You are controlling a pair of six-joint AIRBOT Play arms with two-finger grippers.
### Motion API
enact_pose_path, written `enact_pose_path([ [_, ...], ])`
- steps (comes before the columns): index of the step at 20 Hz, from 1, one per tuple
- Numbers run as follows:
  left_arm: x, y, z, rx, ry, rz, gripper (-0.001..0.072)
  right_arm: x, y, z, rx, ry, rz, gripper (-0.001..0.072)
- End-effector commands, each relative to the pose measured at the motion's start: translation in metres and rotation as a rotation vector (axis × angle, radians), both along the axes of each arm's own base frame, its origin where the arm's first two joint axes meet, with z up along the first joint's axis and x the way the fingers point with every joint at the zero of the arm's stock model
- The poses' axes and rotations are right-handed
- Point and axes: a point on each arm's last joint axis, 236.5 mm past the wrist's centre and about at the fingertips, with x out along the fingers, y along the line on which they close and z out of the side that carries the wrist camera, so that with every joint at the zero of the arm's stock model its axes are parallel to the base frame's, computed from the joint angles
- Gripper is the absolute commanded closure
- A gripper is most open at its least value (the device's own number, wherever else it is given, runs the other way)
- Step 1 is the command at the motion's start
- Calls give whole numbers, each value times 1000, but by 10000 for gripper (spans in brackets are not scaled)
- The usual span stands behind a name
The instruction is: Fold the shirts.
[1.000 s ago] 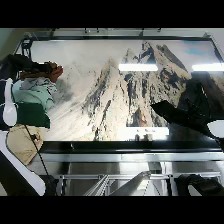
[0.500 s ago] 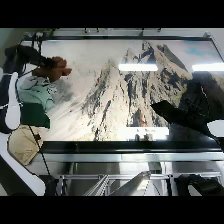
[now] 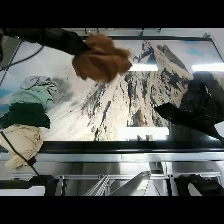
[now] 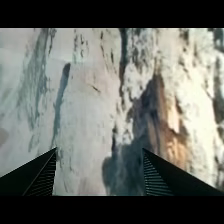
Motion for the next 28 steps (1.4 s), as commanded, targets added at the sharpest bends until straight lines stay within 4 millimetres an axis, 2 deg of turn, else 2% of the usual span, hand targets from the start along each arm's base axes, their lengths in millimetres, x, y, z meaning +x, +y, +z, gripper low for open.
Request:
enact_pose_path([
  [1,-91,-54,-38,8,206,-193,693,-34,-19,-3,-59,60,88,141],
  [3,-110,-82,-82,20,275,-200,693,-49,-31,-1,-73,76,109,141],
  [6,-120,-110,-145,55,303,-148,693,-61,-40,2,-84,84,121,141],
  [8,-127,-120,-171,72,326,-139,666,-61,-39,2,-84,82,123,140],
  [10,-128,-124,-181,82,353,-137,118,-65,-37,1,-79,97,138,140],
  [11,-124,-122,-178,78,385,-111,-8,-67,-35,0,-72,107,147,139],
  [12,-121,-117,-168,76,400,-112,-8,-70,-31,-1,-58,118,164,139],
  [14,-115,-93,-141,75,432,-116,-8,-75,-18,-4,-29,146,211,138],
  [16,-116,-56,-135,90,496,-90,-7,-84,-1,-16,0,203,275,139],
  [18,-121,-14,-158,105,576,5,-7,-98,16,-39,16,287,338,139],
  [20,-124,24,-200,101,654,159,-6,-102,26,-61,12,339,366,140],
  [22,-134,52,-243,101,728,264,9,-101,40,-78,34,394,393,139],
  [23,-140,56,-259,85,758,278,12,-100,51,-83,66,408,412,140],
  [25,-144,46,-275,1,808,274,12,-90,76,-88,167,394,441,142],
  [26,-143,37,-281,-32,828,270,12,-82,86,-89,221,376,438,197],
  [27,-141,27,-287,-52,848,260,12,-73,92,-89,260,352,439,374],
  [28,-141,15,-291,-58,862,237,12,-66,97,-87,296,329,439,436],
])
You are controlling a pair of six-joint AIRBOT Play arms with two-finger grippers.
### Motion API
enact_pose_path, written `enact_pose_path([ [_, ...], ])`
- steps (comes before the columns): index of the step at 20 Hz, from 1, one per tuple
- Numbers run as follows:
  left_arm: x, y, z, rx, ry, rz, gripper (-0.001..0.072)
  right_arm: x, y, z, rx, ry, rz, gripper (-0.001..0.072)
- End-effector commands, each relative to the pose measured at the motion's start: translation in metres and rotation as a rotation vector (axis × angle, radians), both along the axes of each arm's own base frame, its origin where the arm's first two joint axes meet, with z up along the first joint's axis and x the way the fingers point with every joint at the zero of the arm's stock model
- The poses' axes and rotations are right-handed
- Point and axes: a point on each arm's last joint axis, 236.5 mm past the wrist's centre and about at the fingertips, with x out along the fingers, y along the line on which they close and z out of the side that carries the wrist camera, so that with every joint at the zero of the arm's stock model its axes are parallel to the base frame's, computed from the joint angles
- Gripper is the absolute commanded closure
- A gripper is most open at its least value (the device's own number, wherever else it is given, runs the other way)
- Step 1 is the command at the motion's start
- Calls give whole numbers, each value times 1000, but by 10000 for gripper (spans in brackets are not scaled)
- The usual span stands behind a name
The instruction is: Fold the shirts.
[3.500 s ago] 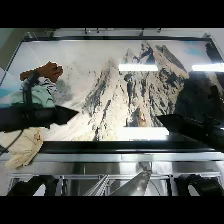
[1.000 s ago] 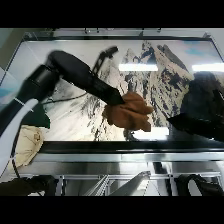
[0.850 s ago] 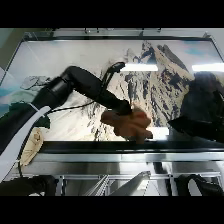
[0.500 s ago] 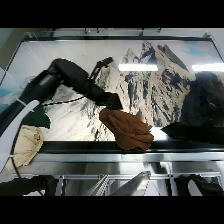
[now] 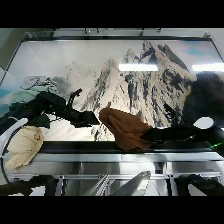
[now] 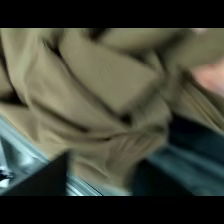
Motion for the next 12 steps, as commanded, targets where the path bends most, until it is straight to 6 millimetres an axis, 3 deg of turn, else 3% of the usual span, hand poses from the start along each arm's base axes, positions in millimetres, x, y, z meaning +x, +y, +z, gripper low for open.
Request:
enact_pose_path([
  [1,1,-32,-21,-83,44,2,12,27,26,0,143,-35,-39,436],
  [2,4,-47,-21,-96,40,-26,12,31,27,2,153,-43,-42,441],
  [3,8,-63,-21,-104,26,-55,14,33,27,4,153,-54,-38,524],
  [4,10,-76,-21,-105,6,-88,138,33,28,6,153,-68,-31,651],
  [5,11,-90,-21,-111,-6,-123,468,34,27,7,153,-80,-26,694],
  [6,9,-99,-17,-121,-11,-162,698,34,27,10,153,-104,-16,695],
  [8,5,-110,3,-166,-14,-230,694,42,24,26,163,-162,-22,696],
  [9,5,-110,26,-201,-32,-263,695,51,17,46,186,-209,-32,695],
  [10,6,-106,55,-239,-59,-297,695,63,6,80,221,-279,-44,696],
  [12,9,-83,139,-309,-168,-348,695,84,-26,170,266,-493,-83,695],
])
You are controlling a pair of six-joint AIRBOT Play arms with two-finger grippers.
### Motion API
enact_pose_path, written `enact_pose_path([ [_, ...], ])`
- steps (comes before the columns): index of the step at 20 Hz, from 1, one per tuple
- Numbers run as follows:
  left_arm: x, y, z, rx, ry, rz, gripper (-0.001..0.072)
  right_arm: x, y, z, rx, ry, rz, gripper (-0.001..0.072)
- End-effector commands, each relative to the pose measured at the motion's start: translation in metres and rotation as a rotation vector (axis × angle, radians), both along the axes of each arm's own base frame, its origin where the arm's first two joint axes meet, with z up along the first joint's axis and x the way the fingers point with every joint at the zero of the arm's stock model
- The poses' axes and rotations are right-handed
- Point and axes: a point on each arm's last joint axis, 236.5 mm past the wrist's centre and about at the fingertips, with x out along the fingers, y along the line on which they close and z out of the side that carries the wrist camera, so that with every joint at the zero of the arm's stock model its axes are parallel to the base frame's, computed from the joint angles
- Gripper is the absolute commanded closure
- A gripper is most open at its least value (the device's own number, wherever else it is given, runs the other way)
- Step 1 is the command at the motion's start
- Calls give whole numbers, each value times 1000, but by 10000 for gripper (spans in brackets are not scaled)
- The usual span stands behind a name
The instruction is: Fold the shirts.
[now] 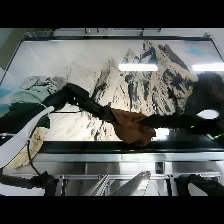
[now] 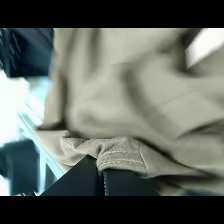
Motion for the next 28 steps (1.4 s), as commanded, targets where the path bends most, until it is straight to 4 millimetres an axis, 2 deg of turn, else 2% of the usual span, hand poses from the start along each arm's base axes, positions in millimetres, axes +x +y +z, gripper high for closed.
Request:
enact_pose_path([
  [1,-8,31,124,-114,-132,-86,694,23,-50,148,51,-371,-94,695],
  [2,-9,48,166,-125,-207,-64,694,24,-71,206,26,-540,-168,695],
  [3,-14,67,207,-132,-304,-38,694,14,-86,266,-10,-713,-235,695],
  [4,-22,81,246,-136,-413,-4,692,-3,-91,314,-45,-846,-280,695],
  [5,-32,91,277,-140,-522,22,692,-27,-86,352,-81,-961,-304,695],
  [6,-46,97,305,-144,-628,37,690,-49,-77,376,-122,-1045,-314,695],
  [8,-74,101,345,-155,-782,39,688,-80,-61,404,-174,-1179,-351,695],
  [10,-85,102,367,-160,-872,49,686,-83,-65,410,-206,-1210,-402,695],
  [11,-77,106,366,-126,-892,68,684,-75,-72,404,-223,-1183,-414,695],
  [13,-45,114,339,-40,-839,89,683,-42,-93,376,-170,-1034,-431,695],
  [14,-27,114,320,-26,-775,87,682,-23,-104,354,-135,-950,-434,695],
  [16,17,109,264,-19,-626,76,682,17,-116,284,-50,-721,-414,694],
  [18,55,97,192,-5,-436,89,682,52,-116,197,1,-487,-411,694],
  [19,72,93,153,6,-354,99,682,71,-119,148,-13,-384,-443,694],
  [20,86,88,114,19,-264,106,593,88,-128,102,-50,-301,-492,694],
  [21,96,85,85,16,-185,108,305,103,-138,61,-100,-239,-533,694],
  [22,108,82,64,-7,-118,116,-13,119,-150,25,-146,-189,-564,687],
  [23,121,82,54,-43,-63,130,-8,135,-163,-1,-170,-149,-598,524],
  [24,136,88,48,-64,-19,159,-8,148,-175,-16,-176,-115,-618,291],
  [25,147,97,45,-59,0,177,-8,157,-181,-24,-168,-92,-601,248],
  [26,153,109,46,-50,22,186,-8,161,-187,-24,-163,-85,-565,248],
  [28,150,133,54,-42,45,179,-7,157,-209,-20,-193,-53,-543,249],
])
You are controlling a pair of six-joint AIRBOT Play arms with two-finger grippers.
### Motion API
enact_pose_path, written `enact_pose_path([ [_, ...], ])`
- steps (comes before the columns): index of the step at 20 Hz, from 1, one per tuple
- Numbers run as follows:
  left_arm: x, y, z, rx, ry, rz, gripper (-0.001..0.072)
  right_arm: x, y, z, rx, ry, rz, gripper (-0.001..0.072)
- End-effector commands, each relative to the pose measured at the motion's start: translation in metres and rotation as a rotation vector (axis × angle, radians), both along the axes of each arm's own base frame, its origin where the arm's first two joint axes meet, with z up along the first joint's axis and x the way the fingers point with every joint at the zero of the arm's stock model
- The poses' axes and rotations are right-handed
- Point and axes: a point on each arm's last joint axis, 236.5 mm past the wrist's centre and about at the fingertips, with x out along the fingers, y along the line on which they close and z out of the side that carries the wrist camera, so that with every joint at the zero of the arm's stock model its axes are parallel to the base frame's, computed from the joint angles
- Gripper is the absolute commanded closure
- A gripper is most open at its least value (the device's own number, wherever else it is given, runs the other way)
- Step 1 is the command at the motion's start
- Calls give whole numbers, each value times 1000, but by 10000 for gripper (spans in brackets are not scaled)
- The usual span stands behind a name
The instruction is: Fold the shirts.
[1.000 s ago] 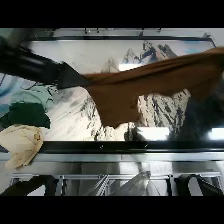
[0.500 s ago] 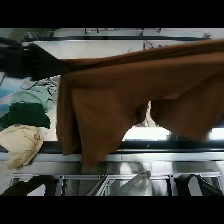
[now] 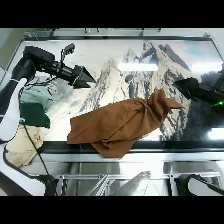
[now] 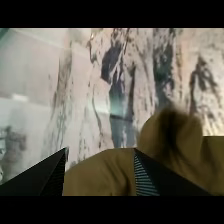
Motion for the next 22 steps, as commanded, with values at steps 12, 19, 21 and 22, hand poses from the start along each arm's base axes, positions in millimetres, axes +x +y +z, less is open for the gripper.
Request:
enact_pose_path([
  [12,-176,166,-143,344,527,365,-6,-53,-145,-64,-190,344,-184,250],
  [19,-198,181,-164,283,500,406,12,-54,-144,-64,-186,347,-177,251],
  [21,-195,169,-166,222,491,431,13,-54,-144,-64,-186,346,-178,251],
  [22,-194,160,-167,174,502,441,13,-53,-143,-63,-181,343,-179,251],
])
